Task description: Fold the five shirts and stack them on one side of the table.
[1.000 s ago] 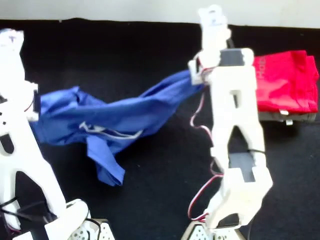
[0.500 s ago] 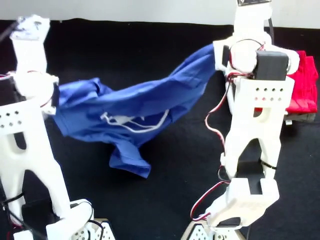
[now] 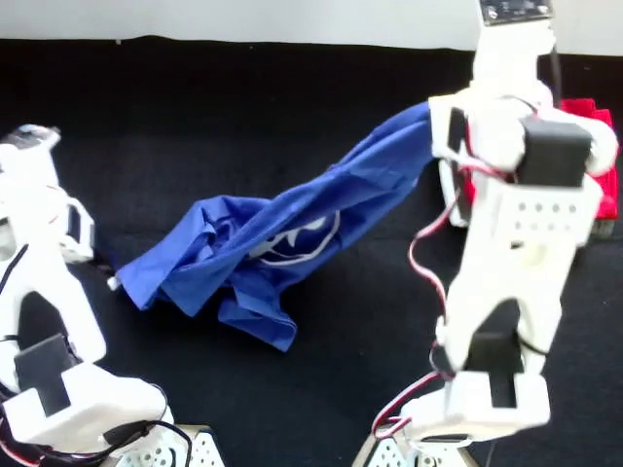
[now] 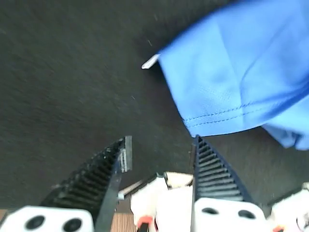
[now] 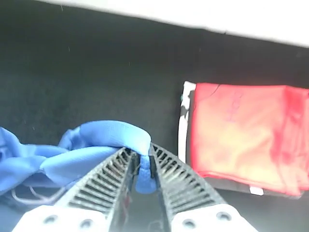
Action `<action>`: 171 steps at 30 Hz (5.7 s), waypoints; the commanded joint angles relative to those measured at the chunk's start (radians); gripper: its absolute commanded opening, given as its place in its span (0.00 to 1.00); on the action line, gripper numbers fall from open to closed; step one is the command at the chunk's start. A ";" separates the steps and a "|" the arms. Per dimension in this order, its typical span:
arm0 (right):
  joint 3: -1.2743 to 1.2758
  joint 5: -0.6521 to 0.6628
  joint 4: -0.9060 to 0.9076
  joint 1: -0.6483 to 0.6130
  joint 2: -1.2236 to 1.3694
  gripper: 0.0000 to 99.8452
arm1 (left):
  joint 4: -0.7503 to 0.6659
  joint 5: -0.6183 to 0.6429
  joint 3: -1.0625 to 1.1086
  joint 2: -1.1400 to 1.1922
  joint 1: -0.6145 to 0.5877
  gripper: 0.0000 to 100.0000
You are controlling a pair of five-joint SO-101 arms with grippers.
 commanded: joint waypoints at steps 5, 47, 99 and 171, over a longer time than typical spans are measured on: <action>0.196 0.011 0.008 0.048 -0.186 0.01 | 0.046 0.002 -0.104 0.084 0.196 0.21; 0.986 0.178 -0.371 0.265 -0.513 0.01 | -0.229 -0.112 0.596 -0.320 0.713 0.16; 0.989 0.178 -0.361 0.223 -0.506 0.01 | -0.707 0.038 0.903 -0.329 0.923 0.18; 0.094 0.160 -0.797 0.186 -0.518 0.01 | 0.109 -0.046 -0.822 -0.417 0.254 0.01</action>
